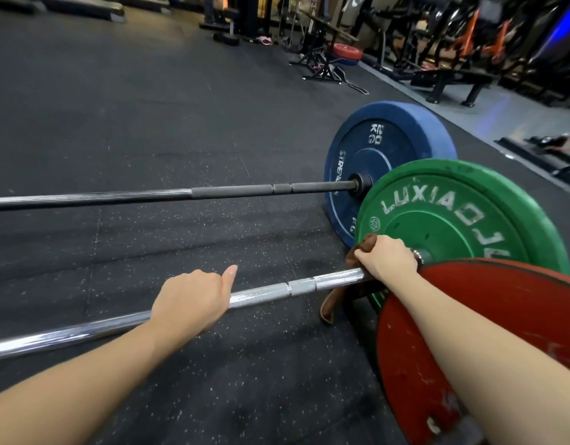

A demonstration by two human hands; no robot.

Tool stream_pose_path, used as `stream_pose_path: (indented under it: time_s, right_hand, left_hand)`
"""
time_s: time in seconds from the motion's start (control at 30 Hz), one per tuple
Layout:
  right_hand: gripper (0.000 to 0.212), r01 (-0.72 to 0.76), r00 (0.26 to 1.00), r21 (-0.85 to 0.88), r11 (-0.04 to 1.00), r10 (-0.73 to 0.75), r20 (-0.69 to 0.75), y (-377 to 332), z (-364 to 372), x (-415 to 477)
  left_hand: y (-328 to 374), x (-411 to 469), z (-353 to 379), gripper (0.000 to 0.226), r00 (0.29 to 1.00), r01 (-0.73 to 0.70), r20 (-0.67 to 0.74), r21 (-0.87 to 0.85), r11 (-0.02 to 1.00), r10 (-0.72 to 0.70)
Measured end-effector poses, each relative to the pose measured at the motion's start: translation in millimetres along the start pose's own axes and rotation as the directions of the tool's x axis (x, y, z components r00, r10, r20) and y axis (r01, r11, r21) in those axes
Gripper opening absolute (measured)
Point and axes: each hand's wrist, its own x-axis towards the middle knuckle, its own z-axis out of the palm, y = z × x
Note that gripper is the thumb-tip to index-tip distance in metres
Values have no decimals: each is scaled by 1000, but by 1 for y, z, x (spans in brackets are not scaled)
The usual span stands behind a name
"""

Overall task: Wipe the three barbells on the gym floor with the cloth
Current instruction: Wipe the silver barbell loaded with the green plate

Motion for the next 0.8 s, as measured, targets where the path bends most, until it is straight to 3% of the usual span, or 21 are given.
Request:
stream_pose_path:
  time_s: [0.23, 0.37, 0.57, 0.63, 0.7, 0.73, 0.8]
  right_hand:
    - [43, 75, 997, 91, 993, -74, -14, -11, 2, -13]
    - [42, 138, 989, 33, 990, -136, -63, -24, -1, -24]
    - [49, 1, 997, 334, 942, 26, -77, -20, -10, -28]
    - [49, -70, 995, 569, 820, 98, -18, -23, -18, -29]
    - [48, -200, 980, 833, 516, 115, 164, -34, -28, -33]
    - [48, -248, 969, 896, 367, 78, 236, -41, -34, -36]
    - [48, -229, 973, 946, 229, 37, 226, -54, -42, -36]
  left_hand:
    - [-1, 0, -2, 62, 1000, -21, 9, 49, 999, 21]
    - [1, 0, -5, 57, 1000, 3, 19, -2, 1000, -3]
    - [1, 1, -2, 52, 1000, -4, 16, -7, 1000, 4]
    - [0, 1, -3, 51, 1000, -21, 12, -1, 1000, 21]
    - [0, 1, -4, 50, 999, -29, 16, -1, 1000, 29]
    - [0, 1, -5, 51, 999, -29, 17, -7, 1000, 29]
    - [1, 1, -6, 50, 999, -39, 18, -9, 999, 39]
